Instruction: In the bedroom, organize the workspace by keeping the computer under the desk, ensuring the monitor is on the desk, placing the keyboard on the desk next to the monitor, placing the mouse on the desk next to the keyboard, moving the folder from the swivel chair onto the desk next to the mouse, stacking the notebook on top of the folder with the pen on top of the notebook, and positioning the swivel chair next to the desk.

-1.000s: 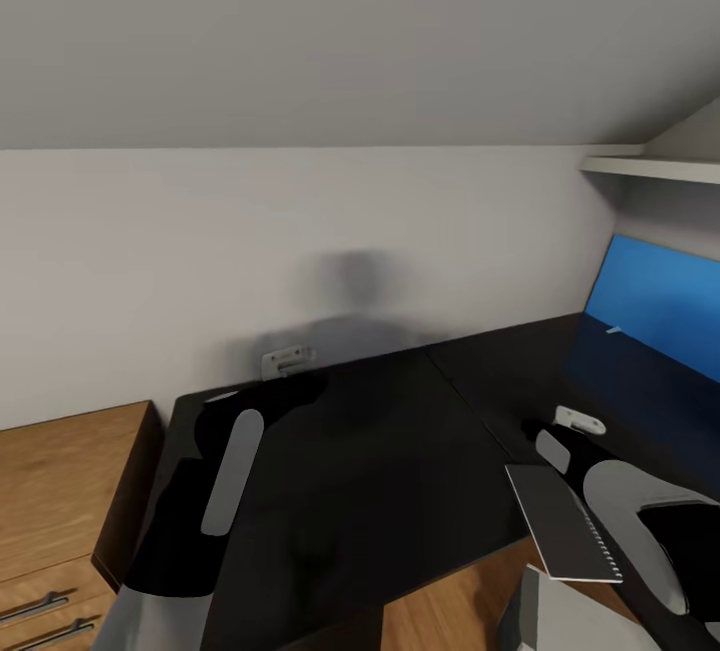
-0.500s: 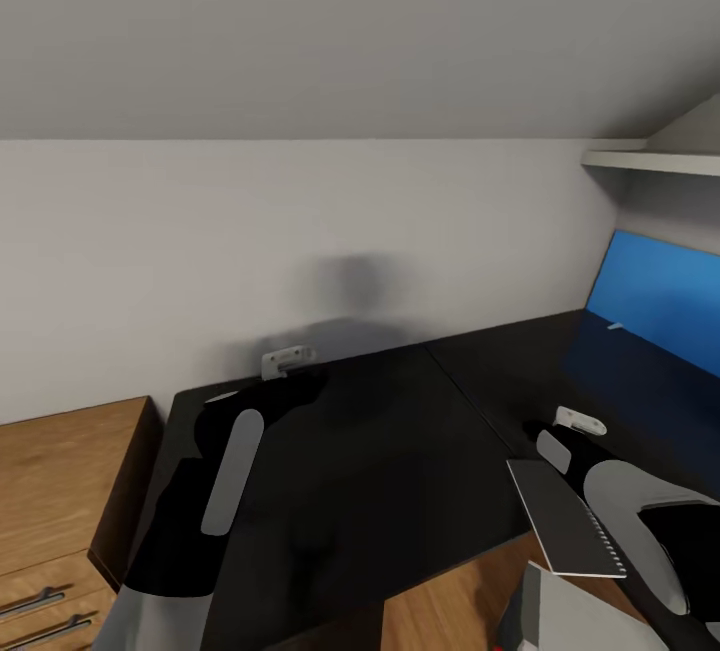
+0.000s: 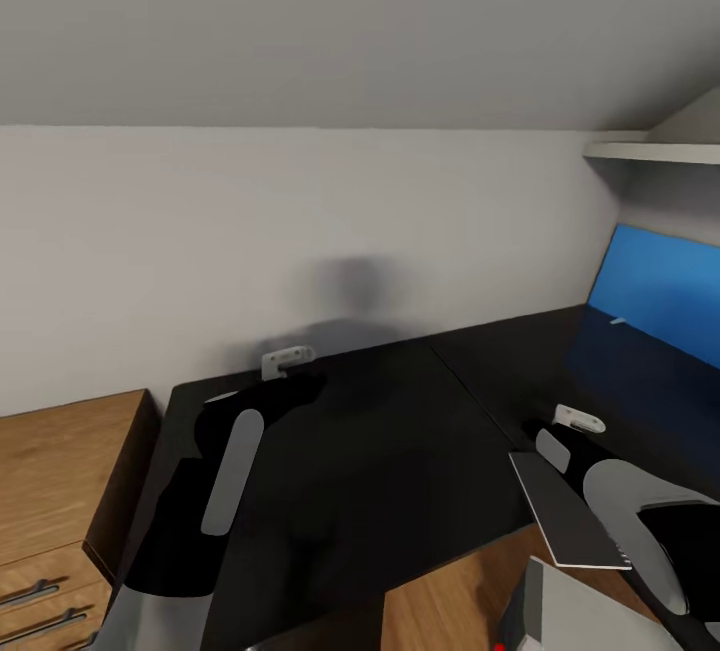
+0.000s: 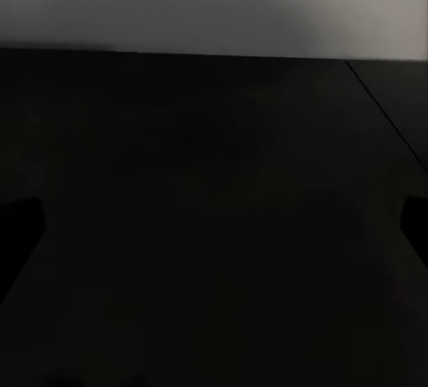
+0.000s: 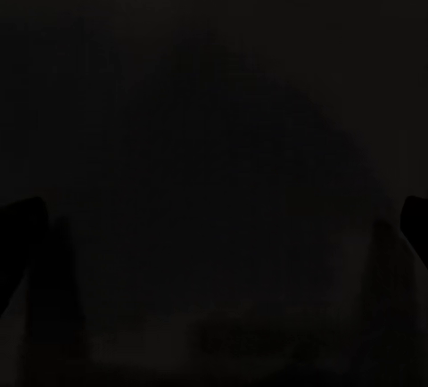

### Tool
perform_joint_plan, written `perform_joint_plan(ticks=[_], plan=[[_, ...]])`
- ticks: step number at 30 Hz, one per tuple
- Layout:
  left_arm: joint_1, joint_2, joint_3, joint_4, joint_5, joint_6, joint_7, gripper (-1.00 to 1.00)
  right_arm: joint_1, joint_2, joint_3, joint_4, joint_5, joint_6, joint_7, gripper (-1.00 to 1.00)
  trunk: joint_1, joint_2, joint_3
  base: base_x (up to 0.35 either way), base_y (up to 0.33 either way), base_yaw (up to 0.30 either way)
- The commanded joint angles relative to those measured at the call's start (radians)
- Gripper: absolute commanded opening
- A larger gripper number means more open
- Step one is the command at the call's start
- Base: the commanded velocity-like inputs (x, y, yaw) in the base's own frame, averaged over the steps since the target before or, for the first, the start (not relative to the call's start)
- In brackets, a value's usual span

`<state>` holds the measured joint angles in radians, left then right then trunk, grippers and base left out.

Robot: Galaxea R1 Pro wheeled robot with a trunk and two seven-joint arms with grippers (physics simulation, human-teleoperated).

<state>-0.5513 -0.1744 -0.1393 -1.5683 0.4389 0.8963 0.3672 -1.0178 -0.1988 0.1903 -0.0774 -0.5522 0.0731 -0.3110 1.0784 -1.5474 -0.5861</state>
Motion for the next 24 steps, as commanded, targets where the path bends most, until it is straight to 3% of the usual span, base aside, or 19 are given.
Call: perform_joint_plan(ticks=[1,24], plan=[[-0.001,0.0,0.0,-0.001,0.011,0.003,0.01,1.0,0.001,0.0,0.005,0.003,-0.008,0.014,-0.007,1.0,0.0,-0.001,-0.001,0.0,0.0,0.0],[-0.001,0.0,0.0,-0.001,0.011,0.002,0.005,1.0,0.001,0.004,0.006,0.003,-0.006,0.008,-0.005,1.0,0.0,-0.001,-0.001,0.0,0.0,0.0]])
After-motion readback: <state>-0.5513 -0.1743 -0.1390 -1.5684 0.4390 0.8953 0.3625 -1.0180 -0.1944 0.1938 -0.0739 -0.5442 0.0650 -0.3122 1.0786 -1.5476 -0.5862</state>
